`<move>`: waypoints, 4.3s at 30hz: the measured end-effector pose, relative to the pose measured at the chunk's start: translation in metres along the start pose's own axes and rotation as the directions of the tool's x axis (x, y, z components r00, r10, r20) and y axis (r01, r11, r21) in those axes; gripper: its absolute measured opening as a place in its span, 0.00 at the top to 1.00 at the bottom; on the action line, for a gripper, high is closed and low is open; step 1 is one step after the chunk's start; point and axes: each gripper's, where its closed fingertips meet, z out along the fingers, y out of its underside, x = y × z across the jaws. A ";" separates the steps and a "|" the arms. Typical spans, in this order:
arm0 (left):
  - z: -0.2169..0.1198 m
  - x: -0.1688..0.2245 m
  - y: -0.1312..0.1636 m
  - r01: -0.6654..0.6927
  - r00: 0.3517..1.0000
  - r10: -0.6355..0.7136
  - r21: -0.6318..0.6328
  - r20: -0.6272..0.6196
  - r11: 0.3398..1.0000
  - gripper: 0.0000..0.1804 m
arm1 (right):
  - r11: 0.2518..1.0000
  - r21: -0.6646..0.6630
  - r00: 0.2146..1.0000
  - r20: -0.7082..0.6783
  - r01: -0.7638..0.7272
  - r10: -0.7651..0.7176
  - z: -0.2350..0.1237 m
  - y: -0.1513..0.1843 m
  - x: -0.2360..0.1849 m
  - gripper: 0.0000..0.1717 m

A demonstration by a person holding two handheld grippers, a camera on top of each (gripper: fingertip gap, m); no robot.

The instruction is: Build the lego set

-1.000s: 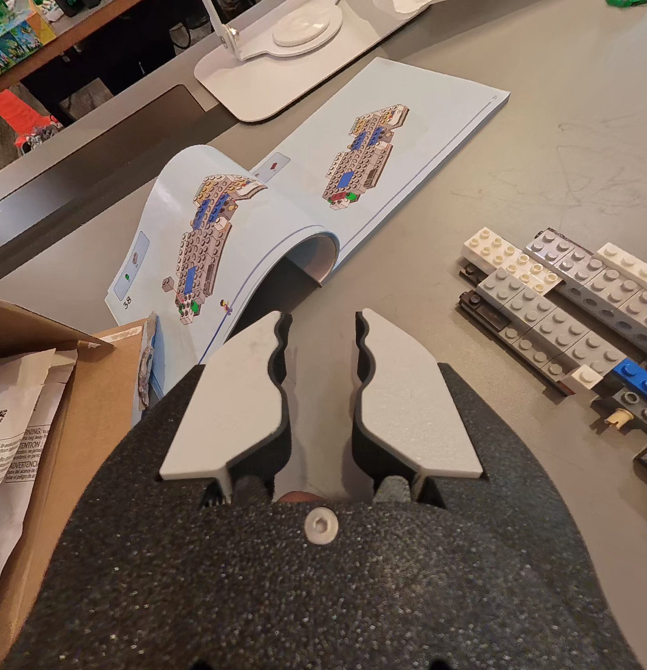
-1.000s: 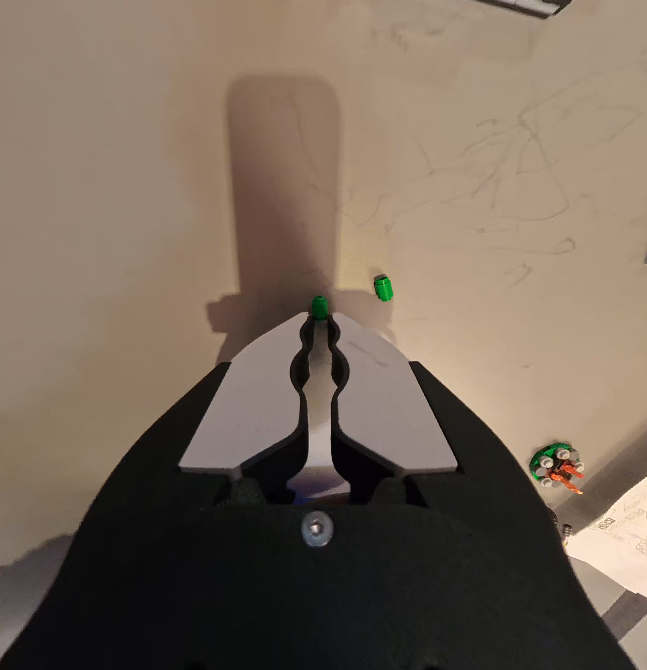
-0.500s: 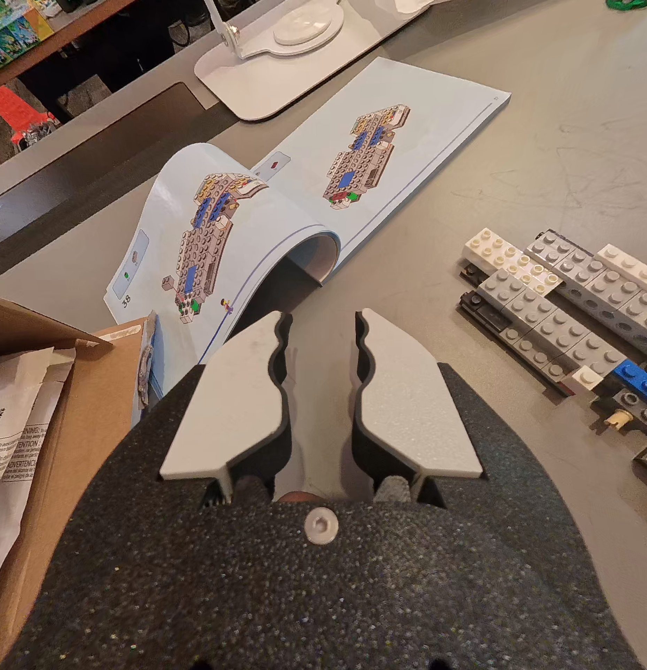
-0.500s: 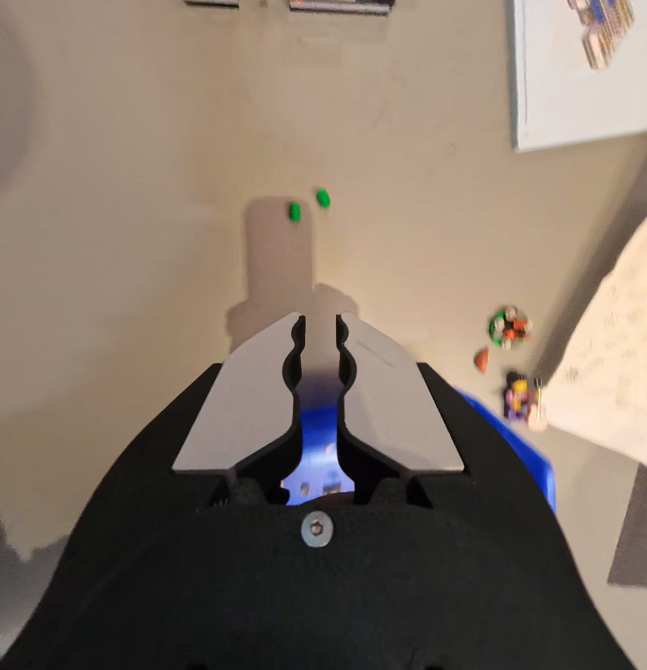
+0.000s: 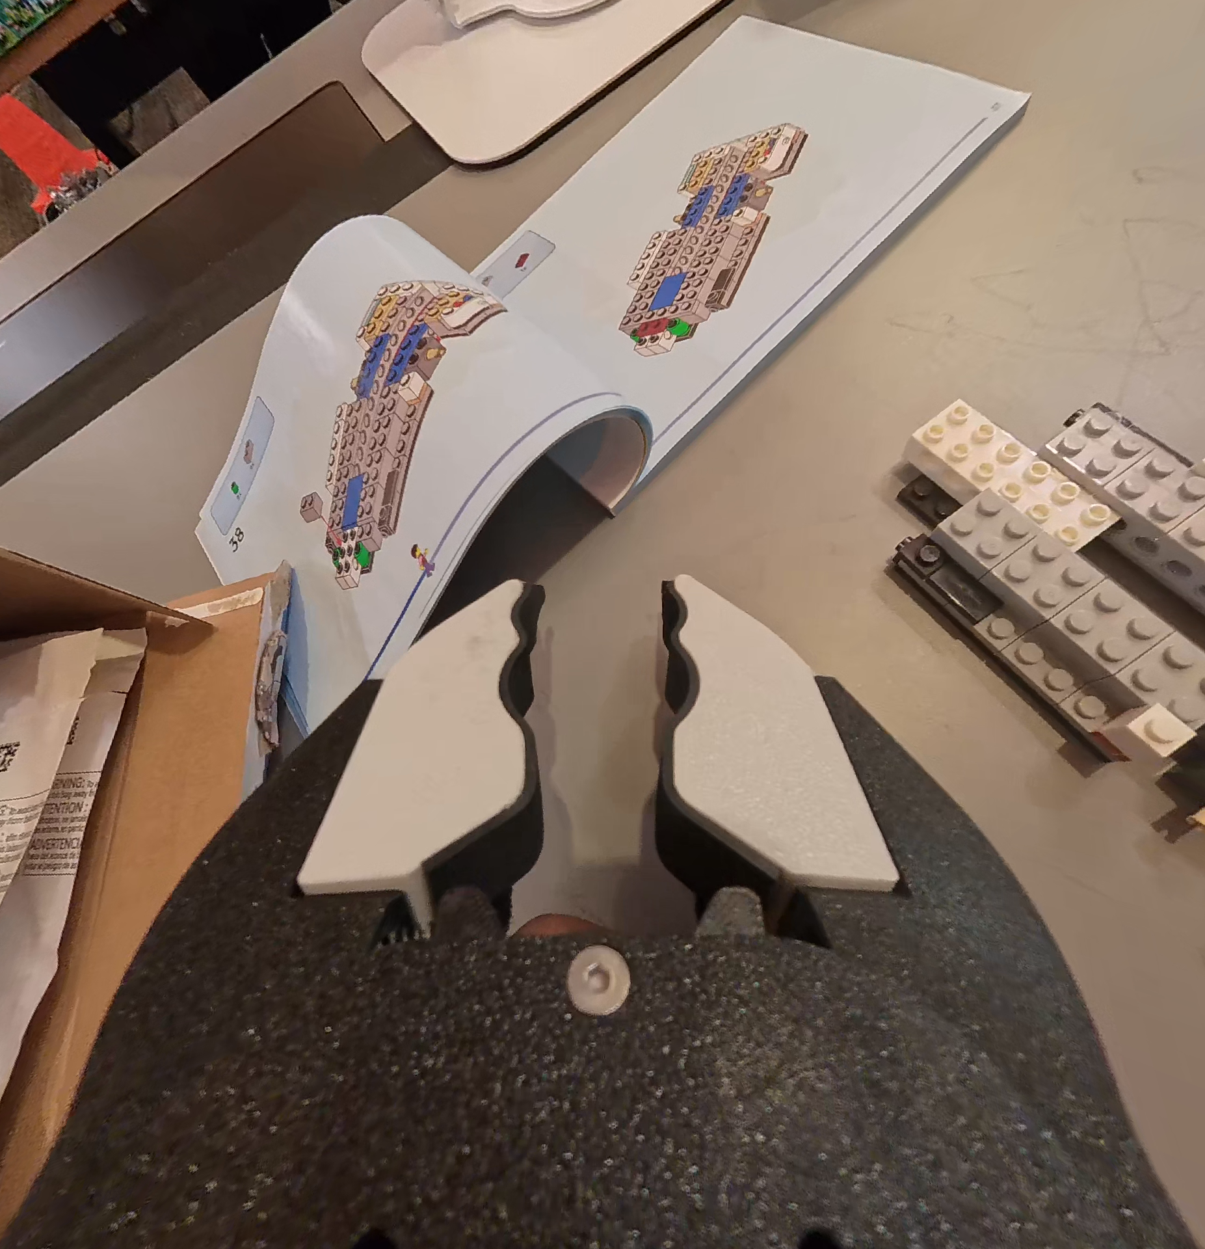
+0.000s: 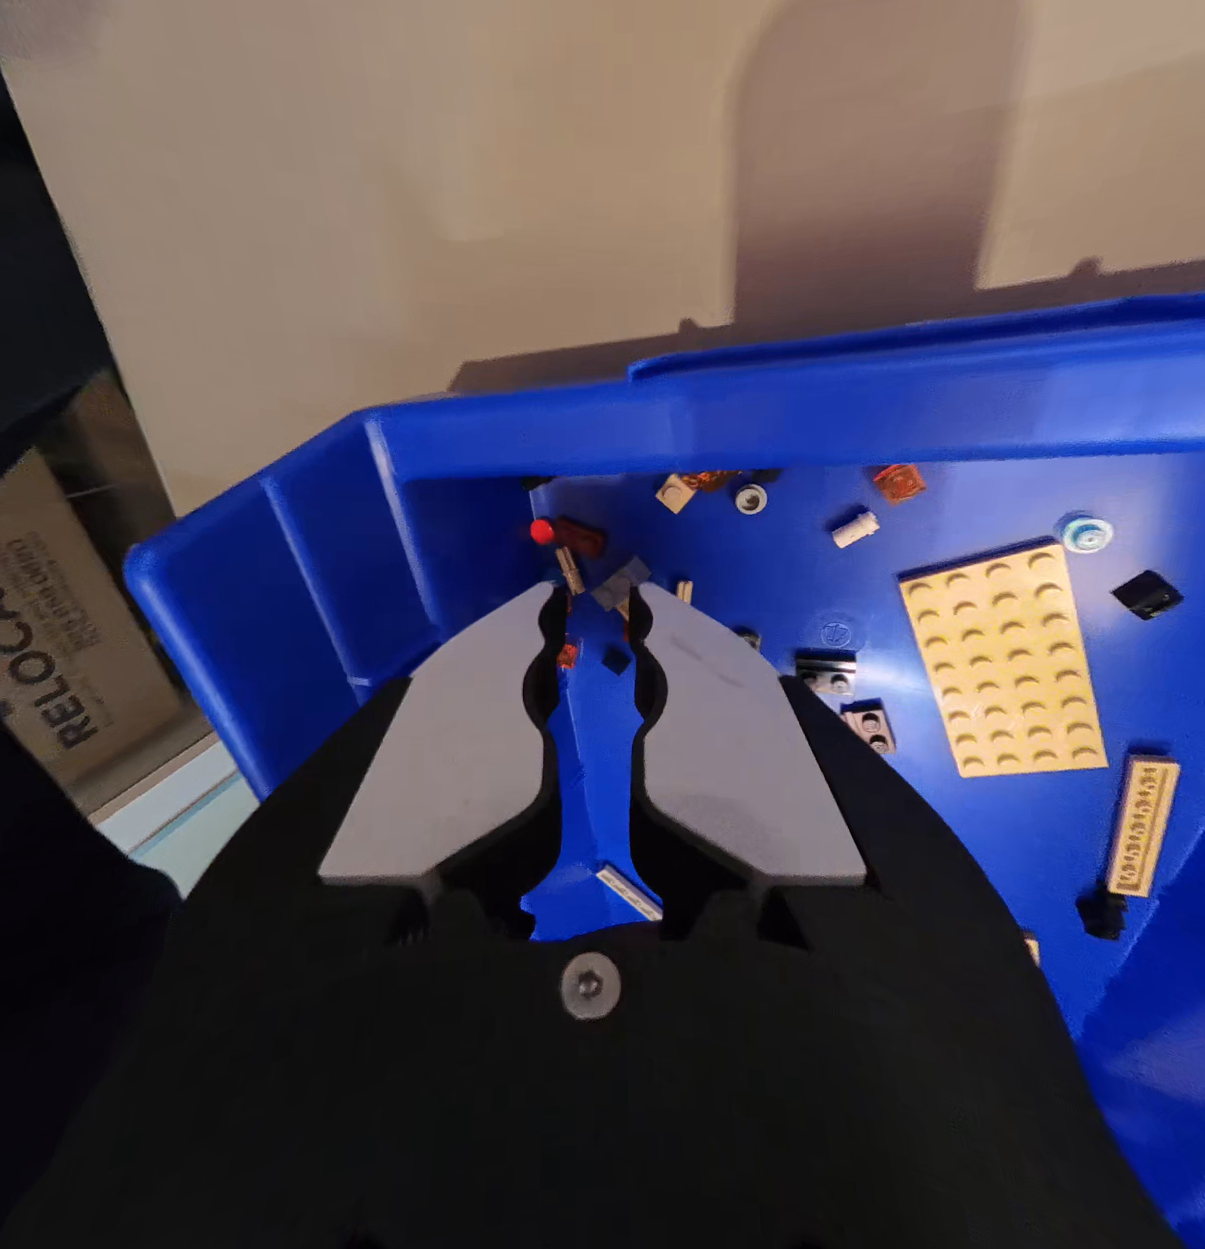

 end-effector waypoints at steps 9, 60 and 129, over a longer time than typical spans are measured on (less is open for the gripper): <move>0.003 0.002 0.002 -0.015 1.000 0.015 -0.025 -0.004 1.000 0.80 | 0.998 -0.014 0.997 -0.054 0.056 -0.056 0.013 0.003 0.009 0.87; -0.002 0.000 -0.002 0.020 0.999 -0.019 0.019 -0.026 1.000 0.81 | 0.940 0.309 0.895 -0.446 0.144 0.010 -0.107 -0.044 0.046 0.90; -0.004 0.005 -0.008 0.015 0.997 -0.011 0.061 -0.075 0.998 0.81 | 0.985 0.162 0.845 -0.534 0.065 0.032 -0.085 -0.032 0.027 0.90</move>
